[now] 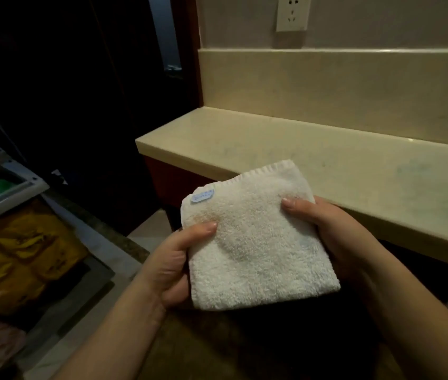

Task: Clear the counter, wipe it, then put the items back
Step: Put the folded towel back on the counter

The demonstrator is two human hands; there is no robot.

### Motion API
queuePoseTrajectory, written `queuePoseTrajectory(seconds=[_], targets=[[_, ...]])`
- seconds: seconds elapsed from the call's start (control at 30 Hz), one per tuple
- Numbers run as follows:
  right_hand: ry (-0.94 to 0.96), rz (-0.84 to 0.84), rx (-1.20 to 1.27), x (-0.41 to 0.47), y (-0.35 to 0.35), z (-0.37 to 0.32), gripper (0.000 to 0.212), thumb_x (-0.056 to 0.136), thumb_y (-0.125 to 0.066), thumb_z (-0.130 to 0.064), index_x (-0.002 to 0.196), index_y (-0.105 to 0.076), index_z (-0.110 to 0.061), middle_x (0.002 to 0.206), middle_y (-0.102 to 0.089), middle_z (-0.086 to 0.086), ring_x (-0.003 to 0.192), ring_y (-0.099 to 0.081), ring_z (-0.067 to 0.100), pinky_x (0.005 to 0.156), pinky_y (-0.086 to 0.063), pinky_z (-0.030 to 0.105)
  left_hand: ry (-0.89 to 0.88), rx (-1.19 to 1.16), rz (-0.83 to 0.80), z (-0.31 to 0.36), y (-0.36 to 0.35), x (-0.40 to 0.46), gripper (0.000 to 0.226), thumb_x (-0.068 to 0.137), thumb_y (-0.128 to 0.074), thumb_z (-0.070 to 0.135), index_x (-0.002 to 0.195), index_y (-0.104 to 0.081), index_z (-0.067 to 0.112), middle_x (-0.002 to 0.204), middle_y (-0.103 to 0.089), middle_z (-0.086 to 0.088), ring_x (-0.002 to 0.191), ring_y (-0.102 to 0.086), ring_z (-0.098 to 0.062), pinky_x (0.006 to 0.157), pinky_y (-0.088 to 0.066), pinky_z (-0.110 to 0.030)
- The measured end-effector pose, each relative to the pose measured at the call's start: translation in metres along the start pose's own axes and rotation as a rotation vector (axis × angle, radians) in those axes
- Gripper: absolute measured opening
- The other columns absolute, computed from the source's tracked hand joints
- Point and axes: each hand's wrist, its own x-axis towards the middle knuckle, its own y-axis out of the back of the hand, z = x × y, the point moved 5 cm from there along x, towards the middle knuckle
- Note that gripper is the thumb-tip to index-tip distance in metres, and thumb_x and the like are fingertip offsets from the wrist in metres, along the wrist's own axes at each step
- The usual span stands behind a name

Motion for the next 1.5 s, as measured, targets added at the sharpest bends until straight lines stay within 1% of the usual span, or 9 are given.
queuePoseTrajectory(seconds=[0.1, 0.17, 0.33, 0.6, 0.7, 0.8, 1.0, 1.3, 1.5], targets=[[-0.086, -0.069, 0.017, 0.025, 0.001, -0.019, 0.028, 0.068, -0.072, -0.026, 0.09, -0.077, -0.009, 0.097, -0.072, 0.018, 0.083, -0.071, 0.029, 0.064, -0.057, 0.036, -0.048, 0.033, -0.023, 0.025, -0.009, 0.025, 0.066, 0.042, -0.094, 0.012, 0.105, -0.075, 0.006, 0.112, -0.069, -0.02, 0.101, -0.068, -0.035, 0.076, -0.057, -0.048], [-0.117, -0.112, 0.004, 0.038, 0.002, -0.033, 0.029, 0.066, -0.067, -0.028, 0.086, -0.078, -0.01, 0.095, -0.073, 0.015, 0.081, -0.072, 0.027, 0.064, -0.057, 0.034, -0.081, 0.064, -0.031, 0.041, -0.013, 0.038, 0.065, 0.043, -0.093, 0.013, 0.104, -0.075, 0.007, 0.112, -0.069, -0.019, 0.101, -0.067, -0.034, 0.079, -0.056, -0.047], [-0.094, -0.182, -0.049, 0.062, 0.001, -0.068, 0.022, 0.067, -0.074, -0.021, 0.086, -0.078, -0.012, 0.094, -0.073, 0.014, 0.079, -0.071, 0.025, 0.065, -0.057, 0.033, -0.146, 0.133, -0.044, 0.073, -0.02, 0.066, 0.061, 0.044, -0.091, 0.015, 0.102, -0.075, 0.006, 0.106, -0.071, -0.018, 0.097, -0.069, -0.032, 0.079, -0.056, -0.043], [-0.059, -0.19, -0.114, 0.109, 0.003, -0.083, 0.039, 0.059, -0.073, -0.03, 0.092, -0.076, -0.009, 0.097, -0.072, 0.015, 0.083, -0.071, 0.028, 0.064, -0.057, 0.032, -0.13, 0.158, -0.074, 0.108, -0.005, 0.104, 0.062, 0.041, -0.091, 0.015, 0.101, -0.076, 0.007, 0.102, -0.071, -0.017, 0.092, -0.07, -0.032, 0.08, -0.057, -0.044], [-0.036, -0.138, -0.194, 0.138, 0.004, -0.084, 0.058, 0.065, -0.073, -0.032, 0.114, -0.062, -0.004, 0.107, -0.07, 0.015, 0.095, -0.069, 0.03, 0.071, -0.057, 0.033, -0.091, 0.172, -0.103, 0.127, 0.009, 0.12, 0.061, 0.044, -0.091, 0.015, 0.103, -0.075, 0.007, 0.105, -0.07, -0.017, 0.094, -0.069, -0.032, 0.08, -0.056, -0.046], [0.046, -0.083, -0.263, 0.173, 0.002, -0.086, 0.061, 0.07, -0.073, -0.035, 0.121, -0.056, -0.007, 0.111, -0.069, 0.012, 0.101, -0.068, 0.03, 0.075, -0.057, 0.032, -0.058, 0.179, -0.084, 0.15, 0.031, 0.146, 0.052, 0.053, -0.084, 0.009, 0.104, -0.075, 0.005, 0.107, -0.069, -0.019, 0.095, -0.069, -0.033, 0.078, -0.057, -0.046], [0.106, 0.082, -0.341, 0.249, -0.005, -0.097, 0.048, 0.081, -0.069, -0.039, 0.119, -0.058, -0.013, 0.108, -0.071, 0.006, 0.1, -0.068, 0.027, 0.076, -0.057, 0.034, 0.013, 0.284, 0.029, 0.207, 0.082, 0.207, 0.031, 0.073, -0.069, 0.005, 0.103, -0.074, 0.002, 0.111, -0.069, -0.019, 0.1, -0.068, -0.032, 0.076, -0.058, -0.044], [0.074, 0.337, -0.279, 0.367, -0.007, -0.1, 0.033, 0.087, -0.064, -0.034, 0.111, -0.06, -0.012, 0.095, -0.074, 0.003, 0.088, -0.072, 0.02, 0.065, -0.058, 0.029, 0.147, 0.393, 0.042, 0.291, 0.137, 0.31, 0.046, 0.075, -0.067, 0.007, 0.12, -0.058, 0.002, 0.105, -0.071, -0.019, 0.094, -0.07, -0.032, 0.069, -0.06, -0.041], [0.083, 0.507, -0.226, 0.438, 0.014, -0.09, 0.032, 0.089, -0.066, -0.032, 0.113, -0.058, -0.013, 0.095, -0.074, 0.002, 0.084, -0.072, 0.019, 0.061, -0.057, 0.028, 0.247, 0.52, 0.061, 0.318, 0.17, 0.385, 0.04, 0.08, -0.066, 0.01, 0.119, -0.057, 0.003, 0.107, -0.071, -0.019, 0.097, -0.069, -0.033, 0.083, -0.054, -0.047]])
